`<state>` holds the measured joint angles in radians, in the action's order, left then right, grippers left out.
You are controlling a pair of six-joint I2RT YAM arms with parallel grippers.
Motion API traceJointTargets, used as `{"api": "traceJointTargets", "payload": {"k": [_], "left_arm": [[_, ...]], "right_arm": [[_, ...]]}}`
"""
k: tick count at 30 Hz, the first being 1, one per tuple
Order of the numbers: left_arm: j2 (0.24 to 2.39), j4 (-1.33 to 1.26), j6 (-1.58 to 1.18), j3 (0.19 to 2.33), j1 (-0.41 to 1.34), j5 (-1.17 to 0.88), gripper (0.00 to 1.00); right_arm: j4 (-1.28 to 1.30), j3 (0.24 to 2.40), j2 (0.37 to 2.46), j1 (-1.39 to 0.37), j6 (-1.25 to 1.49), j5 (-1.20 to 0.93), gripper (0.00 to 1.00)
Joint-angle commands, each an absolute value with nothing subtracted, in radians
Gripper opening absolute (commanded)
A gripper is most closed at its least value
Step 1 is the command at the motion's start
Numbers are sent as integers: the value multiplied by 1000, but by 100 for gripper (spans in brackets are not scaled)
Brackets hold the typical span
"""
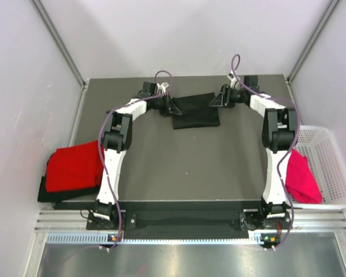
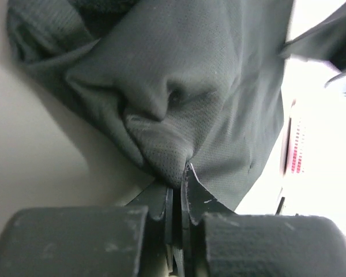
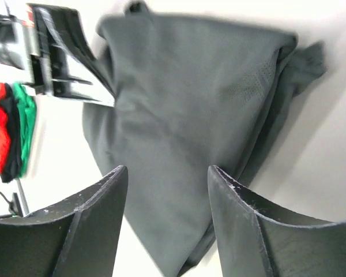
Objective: Fold and stack the t-shirts
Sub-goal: Neatly place the folded tshirt to the corner
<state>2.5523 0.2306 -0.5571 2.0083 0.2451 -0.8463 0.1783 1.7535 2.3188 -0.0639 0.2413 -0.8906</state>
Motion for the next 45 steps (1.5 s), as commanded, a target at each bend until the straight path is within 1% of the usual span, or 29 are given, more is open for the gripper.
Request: {"api": "traceJointTargets", "payload": {"k": [1, 2, 3, 4, 8, 9, 14, 18, 22, 24, 30, 32, 33, 39, 45], "left_arm": [[2378, 331, -494, 1872, 258, -856, 0], [2343, 331, -486, 1821, 258, -861, 0], [2303, 334, -474, 1722, 259, -859, 0], [2236, 351, -448, 1686, 262, -848, 0], [2096, 503, -277, 1543, 264, -798, 0], [2074, 588, -244, 1513, 264, -782, 0], [1938, 831, -33, 1447, 261, -698, 0], [1855, 1017, 70, 1428, 239, -623, 0], [1873, 1319, 201, 1474, 175, -614, 0], [1823, 1339, 242, 1465, 147, -580, 0], [1646, 1342, 233, 1471, 143, -427, 0], [1597, 1327, 235, 1459, 141, -362, 0], [1544, 1316, 236, 1448, 141, -339, 0], [1379, 1356, 253, 1462, 140, -203, 0], [1272, 1466, 281, 1424, 126, -176, 0]], "right_arm": [[205, 1709, 2088, -72, 106, -874, 59], [210, 1689, 2036, -72, 83, -870, 59], [212, 1651, 2013, -71, 72, -864, 59], [221, 1632, 1990, -72, 63, -861, 59], [239, 1557, 1895, -66, 29, -856, 61], [244, 1533, 1881, -66, 26, -854, 61], [265, 1474, 1772, -61, 8, -839, 62], [268, 1430, 1697, -57, -28, -821, 63], [265, 1385, 1619, -58, -38, -804, 64], [250, 1343, 1565, -57, -40, -798, 64], [175, 1191, 1401, -57, -35, -755, 69], [175, 1172, 1361, -58, -38, -749, 69], [189, 1164, 1352, -55, -40, -749, 69], [313, 1187, 1355, -57, -97, -775, 69], [276, 1147, 1324, -57, -91, -776, 71]]}}
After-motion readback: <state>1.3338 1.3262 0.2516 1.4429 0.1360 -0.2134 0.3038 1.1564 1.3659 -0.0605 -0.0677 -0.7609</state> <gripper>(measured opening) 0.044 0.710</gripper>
